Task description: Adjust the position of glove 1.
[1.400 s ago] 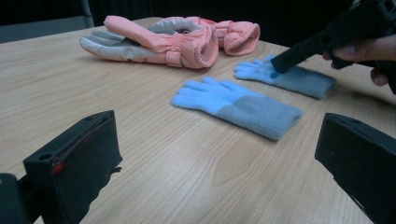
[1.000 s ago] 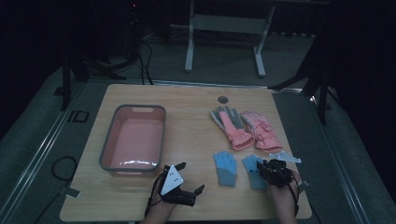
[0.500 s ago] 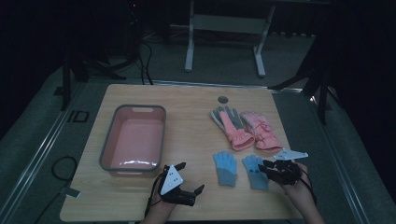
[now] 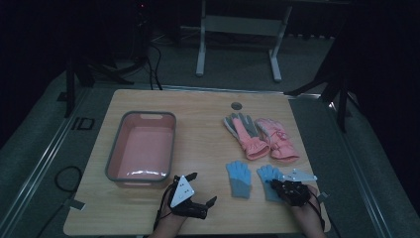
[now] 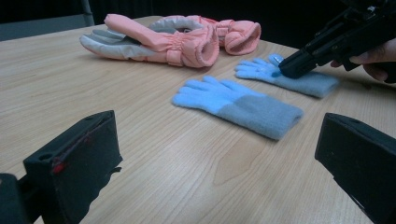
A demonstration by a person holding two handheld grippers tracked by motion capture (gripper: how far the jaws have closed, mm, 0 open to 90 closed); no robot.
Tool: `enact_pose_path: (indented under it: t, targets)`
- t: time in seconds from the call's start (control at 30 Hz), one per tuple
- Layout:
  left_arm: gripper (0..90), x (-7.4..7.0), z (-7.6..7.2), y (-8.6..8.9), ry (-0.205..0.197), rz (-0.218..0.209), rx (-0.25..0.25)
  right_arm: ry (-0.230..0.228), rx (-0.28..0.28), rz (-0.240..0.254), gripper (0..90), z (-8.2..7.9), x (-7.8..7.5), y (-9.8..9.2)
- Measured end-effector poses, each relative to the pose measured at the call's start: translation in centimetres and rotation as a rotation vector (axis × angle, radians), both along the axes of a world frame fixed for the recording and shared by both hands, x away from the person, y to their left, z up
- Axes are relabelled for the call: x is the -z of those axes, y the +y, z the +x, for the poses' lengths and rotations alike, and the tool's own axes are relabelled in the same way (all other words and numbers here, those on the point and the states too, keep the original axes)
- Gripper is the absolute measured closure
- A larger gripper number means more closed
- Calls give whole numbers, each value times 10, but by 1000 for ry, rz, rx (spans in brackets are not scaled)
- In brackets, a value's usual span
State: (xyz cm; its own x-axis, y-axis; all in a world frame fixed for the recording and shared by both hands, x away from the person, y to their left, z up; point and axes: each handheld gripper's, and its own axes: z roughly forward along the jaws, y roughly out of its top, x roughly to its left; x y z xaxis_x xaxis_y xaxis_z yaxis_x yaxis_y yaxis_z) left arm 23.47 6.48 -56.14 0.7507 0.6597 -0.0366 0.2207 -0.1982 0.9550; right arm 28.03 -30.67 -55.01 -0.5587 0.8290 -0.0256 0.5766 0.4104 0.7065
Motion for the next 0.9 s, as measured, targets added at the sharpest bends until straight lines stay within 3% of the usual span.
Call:
enact_pose_path:
  t: [0.23,0.37,0.47,0.57,0.7,0.9]
  targets:
    - [1,0,0,0,2,-1,-1,-33,75,-28,870,-5,-5,8]
    - [2,0,0,0,2,-2,-1,-52,99,-15,872,-8,-17,10]
    - [1,0,0,0,2,-2,-1,-80,122,23,872,-9,-37,13]
    - [1,0,0,0,2,-2,-1,-125,144,4,871,-12,-51,23]
    - [1,0,0,0,4,-5,-1,-162,147,-16,872,-13,-67,40]
    - [1,0,0,1,1,-6,3,-185,118,18,871,-12,-87,64]
